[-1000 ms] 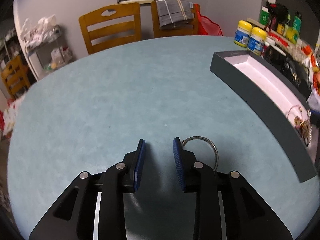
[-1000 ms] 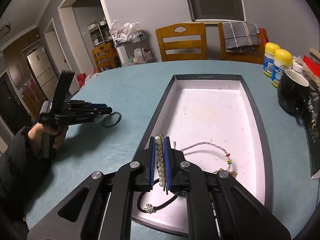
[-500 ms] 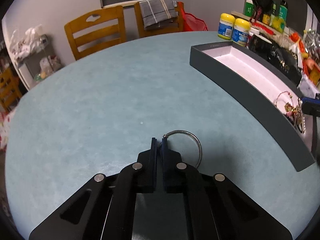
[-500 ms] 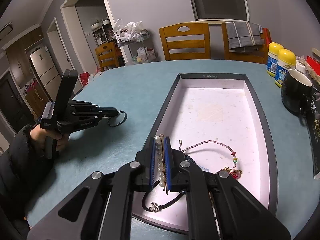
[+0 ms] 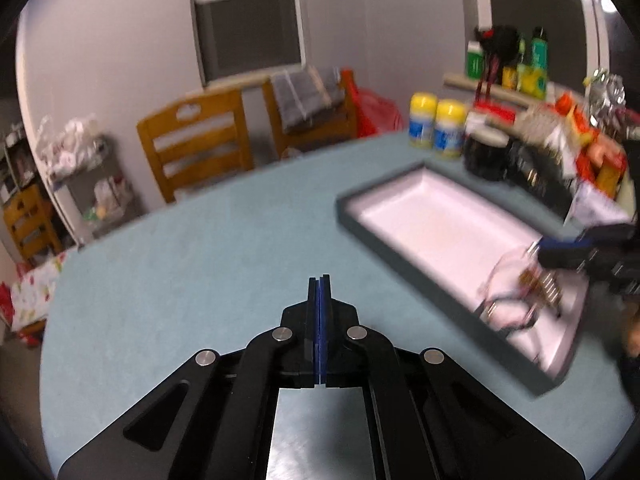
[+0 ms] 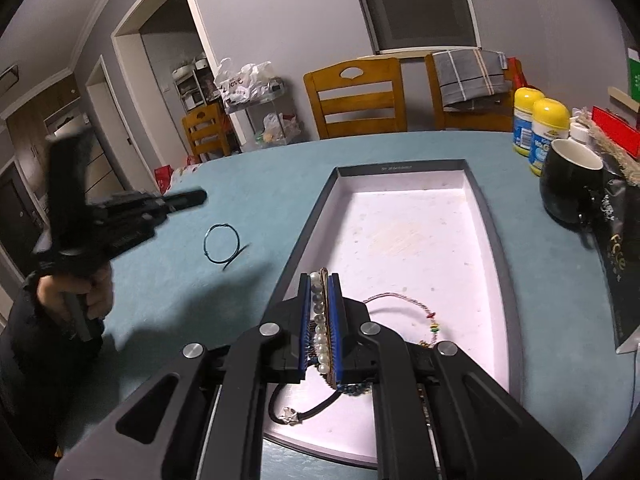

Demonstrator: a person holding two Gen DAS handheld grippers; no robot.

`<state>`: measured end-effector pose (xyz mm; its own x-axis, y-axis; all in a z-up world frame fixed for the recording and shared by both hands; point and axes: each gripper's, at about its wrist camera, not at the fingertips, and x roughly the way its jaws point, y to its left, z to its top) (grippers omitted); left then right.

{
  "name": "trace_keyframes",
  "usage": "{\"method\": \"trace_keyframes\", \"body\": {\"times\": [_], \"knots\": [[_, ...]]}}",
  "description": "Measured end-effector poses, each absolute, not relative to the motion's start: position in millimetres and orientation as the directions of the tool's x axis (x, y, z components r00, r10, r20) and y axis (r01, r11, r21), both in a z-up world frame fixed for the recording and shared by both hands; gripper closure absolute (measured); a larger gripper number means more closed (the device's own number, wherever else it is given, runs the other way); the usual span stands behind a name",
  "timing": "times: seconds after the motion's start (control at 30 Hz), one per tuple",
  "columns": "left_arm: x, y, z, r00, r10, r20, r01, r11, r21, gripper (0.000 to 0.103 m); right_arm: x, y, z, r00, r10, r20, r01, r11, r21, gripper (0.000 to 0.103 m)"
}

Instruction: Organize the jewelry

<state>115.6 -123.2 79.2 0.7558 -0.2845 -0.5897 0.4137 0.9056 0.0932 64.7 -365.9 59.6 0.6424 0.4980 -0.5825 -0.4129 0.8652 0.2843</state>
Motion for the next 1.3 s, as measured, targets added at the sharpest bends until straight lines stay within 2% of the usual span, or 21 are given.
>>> {"method": "trace_keyframes", "body": {"times": [0.1,0.2,0.27,0.3,0.33,0.4,0.57,0.83,0.9,0.93,1.3], "knots": [[106.2,-148.7,94.6,0.761,-0.316,-0.567,0.458,0.88,0.124,0.103,65.2,-369.5,59.5,0.644,0.497,-0.582,-0.405,0.866,0.293,0.094],[111.6,-154.1,97.0,0.745,-0.325,-0.583,0.466,0.878,0.107,0.103,65.4,-372.3,56.8,0.638,0.499,-0.587,-0.398,0.866,0.304,0.094],[122.2,-147.6,88.7,0.72,-0.31,-0.621,0.452,0.888,0.081,0.103,64.7,-369.9,56.8,0.636,0.497,-0.59,-0.402,0.866,0.297,0.094],[128.5,-143.1,79.1,0.711,-0.265,-0.651,0.426,0.899,0.099,0.101,64.4,-368.0,56.8,0.632,0.501,-0.591,-0.409,0.863,0.296,0.094],[134.2,-140.6,69.1,0.697,-0.221,-0.682,0.408,0.904,0.124,0.095,63.6,-366.5,57.1,0.629,0.504,-0.592,-0.413,0.862,0.294,0.094],[141.6,-133.3,51.7,0.672,-0.174,-0.72,0.391,0.909,0.146,0.05,64.0,-363.8,55.9,0.622,0.502,-0.6,-0.418,0.862,0.288,0.094],[159.8,-113.0,20.6,0.633,-0.086,-0.769,0.33,0.929,0.167,0.035,64.4,-360.2,53.1,0.615,0.498,-0.611,-0.422,0.863,0.279,0.094],[167.7,-99.5,5.9,0.59,-0.114,-0.799,0.322,0.941,0.104,0.037,66.7,-359.7,52.0,0.613,0.497,-0.614,-0.419,0.863,0.281,0.094],[166.1,-100.1,5.3,0.584,-0.146,-0.799,0.341,0.937,0.078,0.051,66.7,-360.0,52.0,0.612,0.5,-0.613,-0.421,0.862,0.283,0.094],[165.0,-101.4,5.5,0.581,-0.154,-0.799,0.35,0.934,0.075,0.054,66.5,-360.0,51.7,0.613,0.5,-0.612,-0.42,0.862,0.283,0.094],[158.8,-108.4,15.1,0.621,-0.152,-0.769,0.348,0.932,0.097,0.056,65.0,-360.5,51.6,0.614,0.497,-0.612,-0.416,0.864,0.284,0.094]]}}
